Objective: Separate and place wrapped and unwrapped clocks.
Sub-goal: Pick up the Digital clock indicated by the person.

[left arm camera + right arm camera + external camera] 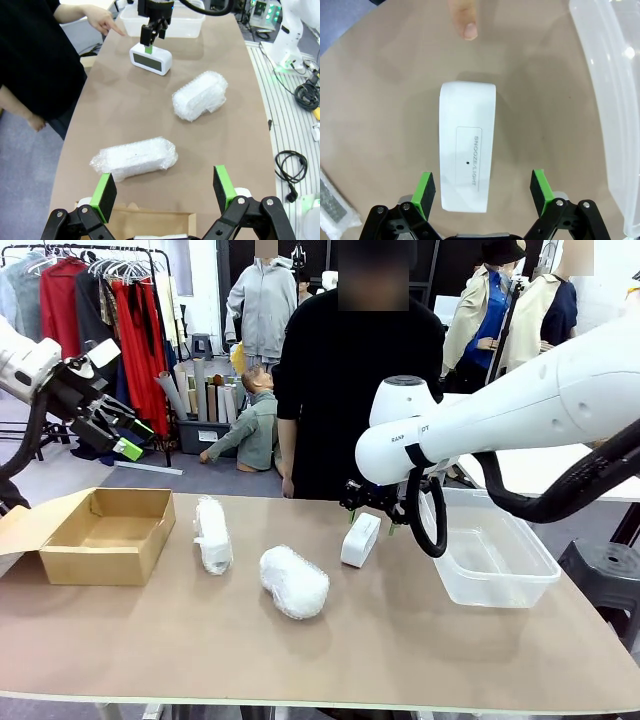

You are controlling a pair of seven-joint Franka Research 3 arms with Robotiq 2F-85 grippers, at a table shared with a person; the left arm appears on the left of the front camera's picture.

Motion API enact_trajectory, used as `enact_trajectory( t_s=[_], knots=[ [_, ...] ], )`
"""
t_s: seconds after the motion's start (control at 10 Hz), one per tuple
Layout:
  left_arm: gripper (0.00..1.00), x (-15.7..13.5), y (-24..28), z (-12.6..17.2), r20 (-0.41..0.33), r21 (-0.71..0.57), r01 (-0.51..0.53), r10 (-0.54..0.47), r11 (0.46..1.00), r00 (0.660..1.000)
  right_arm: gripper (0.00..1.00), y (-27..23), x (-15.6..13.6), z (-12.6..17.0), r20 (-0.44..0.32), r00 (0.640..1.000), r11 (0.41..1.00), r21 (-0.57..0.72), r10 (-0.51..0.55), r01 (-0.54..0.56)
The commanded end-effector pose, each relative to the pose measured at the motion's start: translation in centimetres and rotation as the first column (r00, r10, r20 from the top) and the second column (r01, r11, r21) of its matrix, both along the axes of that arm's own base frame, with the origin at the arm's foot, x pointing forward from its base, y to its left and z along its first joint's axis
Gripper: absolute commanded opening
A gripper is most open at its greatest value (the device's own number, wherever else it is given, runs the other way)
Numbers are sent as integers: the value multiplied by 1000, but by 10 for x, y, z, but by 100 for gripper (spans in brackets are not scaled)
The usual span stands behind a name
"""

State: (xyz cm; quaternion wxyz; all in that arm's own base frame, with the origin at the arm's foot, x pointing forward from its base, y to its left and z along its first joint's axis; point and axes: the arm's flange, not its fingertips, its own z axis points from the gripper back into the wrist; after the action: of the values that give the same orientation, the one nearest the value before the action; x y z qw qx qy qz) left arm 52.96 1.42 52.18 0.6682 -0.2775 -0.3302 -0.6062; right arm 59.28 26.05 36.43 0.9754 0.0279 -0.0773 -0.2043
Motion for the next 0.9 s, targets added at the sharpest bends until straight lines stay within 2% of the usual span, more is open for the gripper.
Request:
enact_trajectory(
  t_s=[0.0,0.6,0.7,0.8],
  knots=[
    [100,0,0,0,-1,-3,2,-2,1000,1000,100,12,11,-5,-17,998,999,0,-54,54],
    [100,0,0,0,-1,-3,2,-2,1000,1000,100,14,24,-23,-57,996,997,-3,-74,74],
    [100,0,0,0,-1,-3,2,-2,1000,1000,96,13,23,-28,-48,998,999,-9,-47,46],
    [100,0,0,0,-1,-3,2,-2,1000,1000,77,12,23,-31,-66,997,999,-5,-42,42]
  ],
)
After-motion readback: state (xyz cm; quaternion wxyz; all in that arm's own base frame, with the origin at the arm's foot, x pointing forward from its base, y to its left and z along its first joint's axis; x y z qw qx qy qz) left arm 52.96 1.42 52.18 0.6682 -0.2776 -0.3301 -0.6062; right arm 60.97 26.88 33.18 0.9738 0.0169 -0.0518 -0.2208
